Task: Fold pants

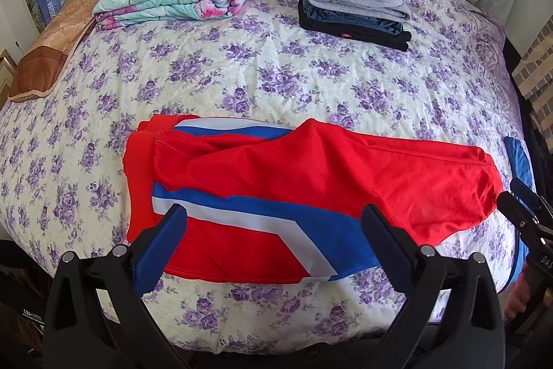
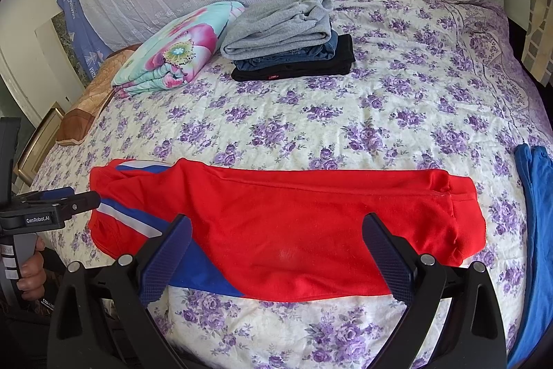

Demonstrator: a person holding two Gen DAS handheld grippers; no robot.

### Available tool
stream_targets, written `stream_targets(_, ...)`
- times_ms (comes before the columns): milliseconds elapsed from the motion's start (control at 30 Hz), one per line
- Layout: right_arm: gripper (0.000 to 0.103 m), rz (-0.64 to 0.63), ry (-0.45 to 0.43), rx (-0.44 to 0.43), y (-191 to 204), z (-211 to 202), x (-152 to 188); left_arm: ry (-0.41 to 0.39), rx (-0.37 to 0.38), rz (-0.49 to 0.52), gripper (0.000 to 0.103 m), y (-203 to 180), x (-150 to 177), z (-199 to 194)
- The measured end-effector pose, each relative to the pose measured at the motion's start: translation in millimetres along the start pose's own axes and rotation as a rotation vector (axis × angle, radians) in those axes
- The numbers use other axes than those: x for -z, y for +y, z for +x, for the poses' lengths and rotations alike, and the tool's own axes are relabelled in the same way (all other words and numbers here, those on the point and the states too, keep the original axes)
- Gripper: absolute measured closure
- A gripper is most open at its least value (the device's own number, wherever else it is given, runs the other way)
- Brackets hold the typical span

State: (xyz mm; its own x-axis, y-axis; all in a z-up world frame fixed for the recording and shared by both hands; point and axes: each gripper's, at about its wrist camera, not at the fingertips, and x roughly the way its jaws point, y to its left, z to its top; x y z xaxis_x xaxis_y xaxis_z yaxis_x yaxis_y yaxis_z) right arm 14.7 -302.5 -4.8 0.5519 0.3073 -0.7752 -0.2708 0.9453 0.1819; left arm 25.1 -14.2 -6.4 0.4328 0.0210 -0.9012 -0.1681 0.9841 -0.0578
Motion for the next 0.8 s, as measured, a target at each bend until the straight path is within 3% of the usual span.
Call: stream_targets(800, 0.004, 0.0, 0.003, 0.003, 2.3, 1.3, -0.3, 0.0, 0.0, 0.0, 0.005, -3.0, 1.2, -0.1)
